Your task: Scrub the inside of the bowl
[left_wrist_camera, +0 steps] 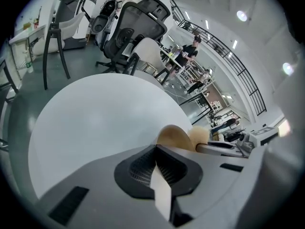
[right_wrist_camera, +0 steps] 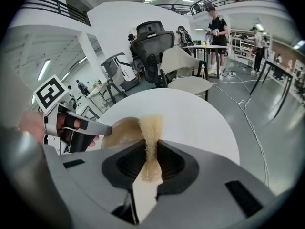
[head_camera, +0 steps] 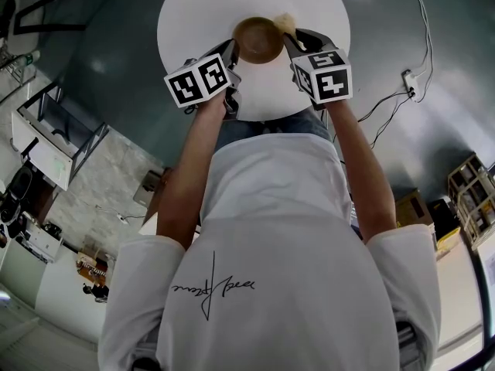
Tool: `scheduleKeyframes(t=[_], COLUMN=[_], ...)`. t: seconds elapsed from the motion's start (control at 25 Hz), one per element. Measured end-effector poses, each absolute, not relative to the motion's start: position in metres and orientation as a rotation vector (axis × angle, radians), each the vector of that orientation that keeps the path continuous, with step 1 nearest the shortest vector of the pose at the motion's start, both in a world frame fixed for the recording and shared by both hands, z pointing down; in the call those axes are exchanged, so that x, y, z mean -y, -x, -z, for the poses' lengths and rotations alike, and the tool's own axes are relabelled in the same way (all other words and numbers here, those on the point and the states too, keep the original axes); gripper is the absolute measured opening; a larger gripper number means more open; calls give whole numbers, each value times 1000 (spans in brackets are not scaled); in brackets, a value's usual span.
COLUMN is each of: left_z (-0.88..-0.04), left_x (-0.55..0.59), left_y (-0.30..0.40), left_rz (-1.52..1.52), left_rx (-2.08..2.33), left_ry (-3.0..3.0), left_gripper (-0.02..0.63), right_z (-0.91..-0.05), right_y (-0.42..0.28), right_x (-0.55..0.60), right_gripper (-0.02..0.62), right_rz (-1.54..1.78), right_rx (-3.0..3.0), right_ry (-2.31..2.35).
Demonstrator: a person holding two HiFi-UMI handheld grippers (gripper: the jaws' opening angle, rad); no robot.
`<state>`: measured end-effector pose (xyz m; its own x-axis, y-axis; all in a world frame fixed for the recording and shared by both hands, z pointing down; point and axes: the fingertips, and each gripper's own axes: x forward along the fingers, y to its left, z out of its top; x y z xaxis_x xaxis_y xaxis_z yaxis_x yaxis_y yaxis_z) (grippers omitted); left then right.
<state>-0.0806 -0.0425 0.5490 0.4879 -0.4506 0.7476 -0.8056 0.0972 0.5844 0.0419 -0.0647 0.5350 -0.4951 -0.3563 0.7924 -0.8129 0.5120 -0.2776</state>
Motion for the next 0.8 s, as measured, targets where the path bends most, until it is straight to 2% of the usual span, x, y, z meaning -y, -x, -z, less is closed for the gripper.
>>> scheduleKeyframes(t=[0.8], left_z=[-551], left_x=[43], left_y=[88], left_rz=[-366], left_rx=[1156], left_ry=[-1543], left_gripper=[11], right_z=[-536], right_y=[-43], right_x=[47], right_gripper=[84], right_rz=[-879], right_rx=[2061], right_ry=[-945])
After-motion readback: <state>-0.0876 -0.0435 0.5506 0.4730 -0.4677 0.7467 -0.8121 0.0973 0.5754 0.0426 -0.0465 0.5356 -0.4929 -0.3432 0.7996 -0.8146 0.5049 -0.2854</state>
